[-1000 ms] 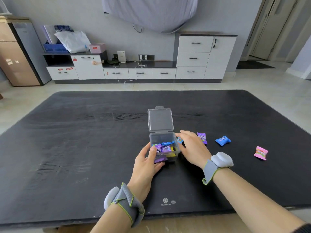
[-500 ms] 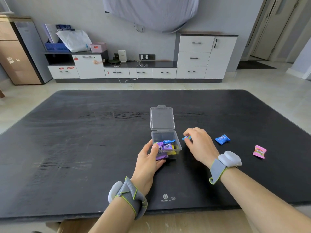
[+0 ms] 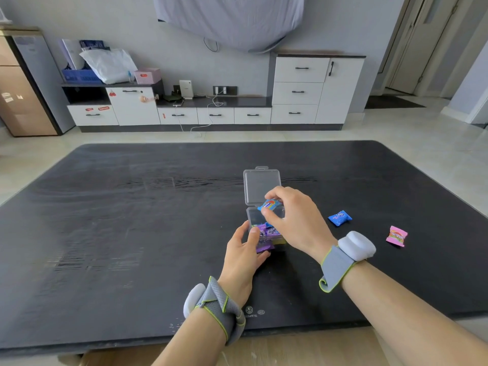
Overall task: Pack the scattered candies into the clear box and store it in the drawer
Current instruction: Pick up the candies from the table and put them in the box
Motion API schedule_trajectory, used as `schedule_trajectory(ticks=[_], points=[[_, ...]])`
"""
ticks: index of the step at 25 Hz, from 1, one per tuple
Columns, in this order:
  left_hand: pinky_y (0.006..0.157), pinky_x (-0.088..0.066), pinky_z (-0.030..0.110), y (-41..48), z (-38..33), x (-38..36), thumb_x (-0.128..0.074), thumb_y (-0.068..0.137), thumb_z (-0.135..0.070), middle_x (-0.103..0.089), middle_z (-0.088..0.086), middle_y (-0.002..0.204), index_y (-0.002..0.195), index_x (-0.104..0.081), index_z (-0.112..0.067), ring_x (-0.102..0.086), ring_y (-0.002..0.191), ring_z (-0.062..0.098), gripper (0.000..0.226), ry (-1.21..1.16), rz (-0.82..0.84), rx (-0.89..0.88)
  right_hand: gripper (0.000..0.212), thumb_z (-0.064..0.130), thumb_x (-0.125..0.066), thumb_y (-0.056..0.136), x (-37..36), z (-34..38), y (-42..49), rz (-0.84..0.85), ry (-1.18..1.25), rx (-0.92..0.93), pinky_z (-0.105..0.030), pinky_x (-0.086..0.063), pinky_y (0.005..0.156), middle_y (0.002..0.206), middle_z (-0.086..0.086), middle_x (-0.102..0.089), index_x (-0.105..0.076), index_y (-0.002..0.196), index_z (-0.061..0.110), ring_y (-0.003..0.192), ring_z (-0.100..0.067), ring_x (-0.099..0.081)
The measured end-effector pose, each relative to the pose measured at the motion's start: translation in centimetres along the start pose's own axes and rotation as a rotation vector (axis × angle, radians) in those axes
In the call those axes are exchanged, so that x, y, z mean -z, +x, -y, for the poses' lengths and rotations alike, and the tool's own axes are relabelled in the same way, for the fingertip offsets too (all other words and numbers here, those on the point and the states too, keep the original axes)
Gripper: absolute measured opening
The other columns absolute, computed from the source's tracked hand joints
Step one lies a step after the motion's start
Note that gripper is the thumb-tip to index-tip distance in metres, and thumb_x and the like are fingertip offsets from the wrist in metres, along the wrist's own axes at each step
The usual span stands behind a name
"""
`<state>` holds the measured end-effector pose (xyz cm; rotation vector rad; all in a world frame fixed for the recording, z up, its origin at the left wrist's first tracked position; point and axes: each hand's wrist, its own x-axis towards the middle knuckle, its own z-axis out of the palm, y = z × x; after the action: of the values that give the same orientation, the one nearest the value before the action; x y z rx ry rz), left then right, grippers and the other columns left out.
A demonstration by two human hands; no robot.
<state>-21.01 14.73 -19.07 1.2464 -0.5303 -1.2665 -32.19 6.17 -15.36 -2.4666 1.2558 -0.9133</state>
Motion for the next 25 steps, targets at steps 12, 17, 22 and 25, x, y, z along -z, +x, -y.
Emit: schedule_trajectory(ticks=[12,17,22,25], points=[[0.092,-0.057,0.036,1.1,0.7,-1.5,-0.05,0.104,-0.024,-0.069,0.005,0.126,0.145,-0.048,-0.022,-0.069,0.115,0.028,0.041,-0.029,-0.009,-0.006,0.051,-0.009,-0.043,0.093,-0.6,-7.9,-0.1,0.092,-0.109,-0.164,-0.038,-0.049,0.096,0.132,-0.003,-0.06,-0.055,0.135,0.019,0.118,-0.024,-0.056],[0.089,-0.058,0.033,1.3,0.9,-1.1,-0.051,0.104,-0.026,-0.072,0.0,0.122,0.131,-0.057,-0.03,-0.071,0.114,0.028,0.028,-0.008,0.0,-0.013,0.04,0.008,-0.045,0.102,-2.4,-11.0,-0.8,0.188,-0.137,-0.195,-0.039,-0.034,0.112,0.149,-0.011,-0.049,-0.051,0.141,0.011,0.142,-0.028,-0.038],[0.087,-0.058,0.032,1.5,0.9,-1.1,-0.051,0.103,-0.026,-0.072,0.001,0.124,0.119,-0.061,-0.036,-0.07,0.115,0.029,0.021,-0.002,-0.008,-0.011,0.033,0.007,-0.047,0.102,-3.3,-11.6,-1.0,0.201,-0.196,-0.197,-0.04,-0.037,0.11,0.146,-0.014,-0.051,-0.059,0.133,0.007,0.14,-0.031,-0.04],[0.084,-0.059,0.03,1.4,0.9,-1.2,-0.051,0.103,-0.026,-0.073,0.0,0.121,0.129,-0.058,-0.032,-0.07,0.114,0.029,0.027,-0.004,-0.006,-0.01,0.03,0.005,-0.047,0.1,-2.8,-11.4,-1.1,0.19,-0.218,-0.174,-0.039,-0.042,0.103,0.138,-0.011,-0.058,-0.064,0.126,0.008,0.128,-0.031,-0.051]])
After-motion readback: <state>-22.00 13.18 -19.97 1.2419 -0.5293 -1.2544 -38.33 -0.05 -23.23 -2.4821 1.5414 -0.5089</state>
